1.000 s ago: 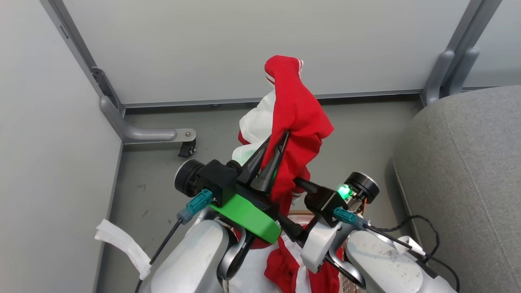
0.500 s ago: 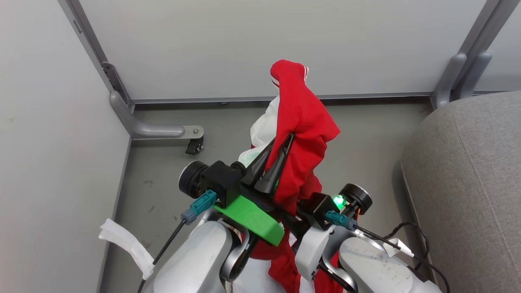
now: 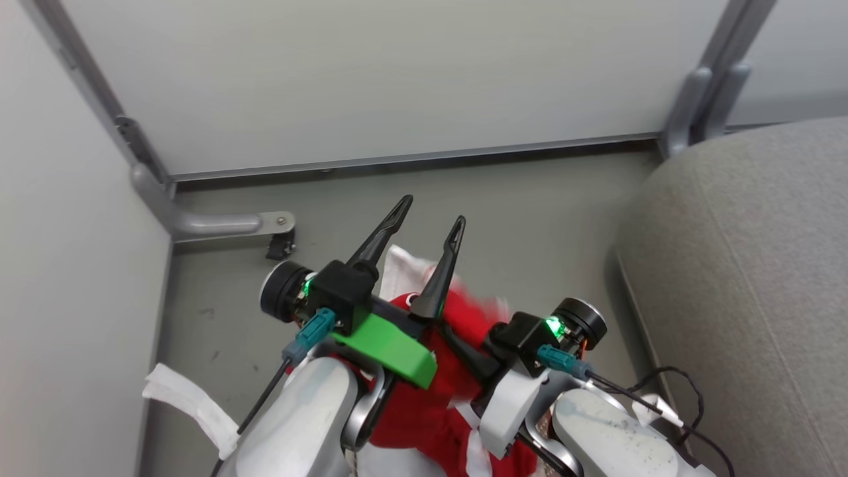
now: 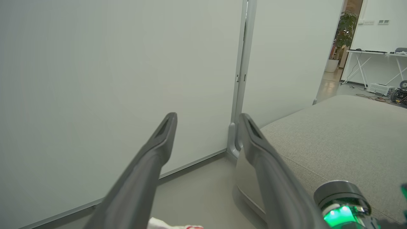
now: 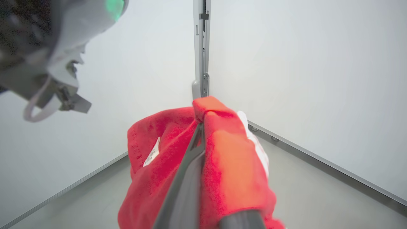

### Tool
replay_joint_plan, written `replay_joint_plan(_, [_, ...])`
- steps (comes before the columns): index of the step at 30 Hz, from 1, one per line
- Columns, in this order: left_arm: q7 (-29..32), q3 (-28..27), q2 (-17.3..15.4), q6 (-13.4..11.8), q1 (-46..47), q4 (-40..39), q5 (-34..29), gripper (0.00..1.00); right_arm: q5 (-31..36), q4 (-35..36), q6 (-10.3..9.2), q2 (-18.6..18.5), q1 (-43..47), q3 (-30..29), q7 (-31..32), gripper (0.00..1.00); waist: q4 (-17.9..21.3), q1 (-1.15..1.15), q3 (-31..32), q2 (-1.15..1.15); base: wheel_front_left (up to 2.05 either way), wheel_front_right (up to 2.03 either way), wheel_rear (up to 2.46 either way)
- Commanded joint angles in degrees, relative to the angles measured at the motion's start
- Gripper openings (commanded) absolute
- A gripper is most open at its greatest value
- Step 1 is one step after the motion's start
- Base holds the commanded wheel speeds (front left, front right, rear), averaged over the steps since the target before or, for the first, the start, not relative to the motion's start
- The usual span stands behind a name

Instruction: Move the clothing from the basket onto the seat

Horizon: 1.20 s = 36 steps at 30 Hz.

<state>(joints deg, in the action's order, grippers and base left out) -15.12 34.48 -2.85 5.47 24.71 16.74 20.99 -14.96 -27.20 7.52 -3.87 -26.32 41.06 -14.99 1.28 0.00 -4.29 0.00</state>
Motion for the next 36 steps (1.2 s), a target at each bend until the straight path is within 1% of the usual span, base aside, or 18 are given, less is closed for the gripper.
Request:
replay_joint_plan(1, [-0.05,-1.23,-0.18,0.14,-1.20,0.50,-1.32,1.00,0.29,1.01,-0.06,-0.10,0.68,-0.12,-0.29,0.00,4.61,0.00,-0.69,0.00,0.00,0.00,0.00])
replay_joint_plan(9, [-0.05,-6.57,-1.50,1.51,-4.52,0.33,-6.25,1.00,-0.07,4.52,-0.06,-1.29,2.79,-1.10,-0.29,0.00,16.97,0.00,-1.91,0.00,0.00,0.00,0.00])
replay_joint_plan(15, [-0.05,-8.34,-2.13,1.93,-7.02,-0.46,-8.14,1.00,-0.19,7.27,-0.06,-2.23,4.70,-2.68,-0.29,0.00,25.48,0.00,-2.60,0.00,0.00,0.00,0.00])
replay_joint_plan(18, [-0.05,-8.55,-2.05,2.06,-7.72,-0.52,-8.71,1.00,-0.03,8.18,-0.06,-2.73,5.58,-3.98,-0.29,0.00,28.54,0.00,-3.06,0.00,0.00,0.00,0.00])
replay_joint_plan(26, [-0.05,-2.91,-2.09,2.07,-4.28,0.80,-6.36,1.00,2.58,12.21,-0.06,-3.31,8.96,-12.37,-0.29,0.00,30.08,0.00,-5.43,0.00,0.00,0.00,0.00])
replay_joint_plan(29, [-0.05,-1.19,-2.57,2.07,-3.16,1.26,-5.51,1.00,3.77,13.47,-0.06,-4.26,9.04,-14.27,-0.29,0.00,30.34,0.00,-6.37,0.00,0.00,0.00,0.00])
replay_joint_plan(33, [-0.05,0.12,-2.90,2.08,-2.32,1.35,-5.16,1.00,5.23,15.24,-0.06,-6.81,6.63,-16.55,-0.29,0.00,30.54,0.00,-7.85,0.00,0.00,0.00,0.00])
replay_joint_plan(36, [-0.05,0.62,-3.63,2.08,-1.58,1.00,-5.17,1.00,5.87,16.33,-0.06,-9.65,3.18,-17.86,-0.29,0.00,30.60,0.00,-9.58,0.00,0.00,0.00,0.00])
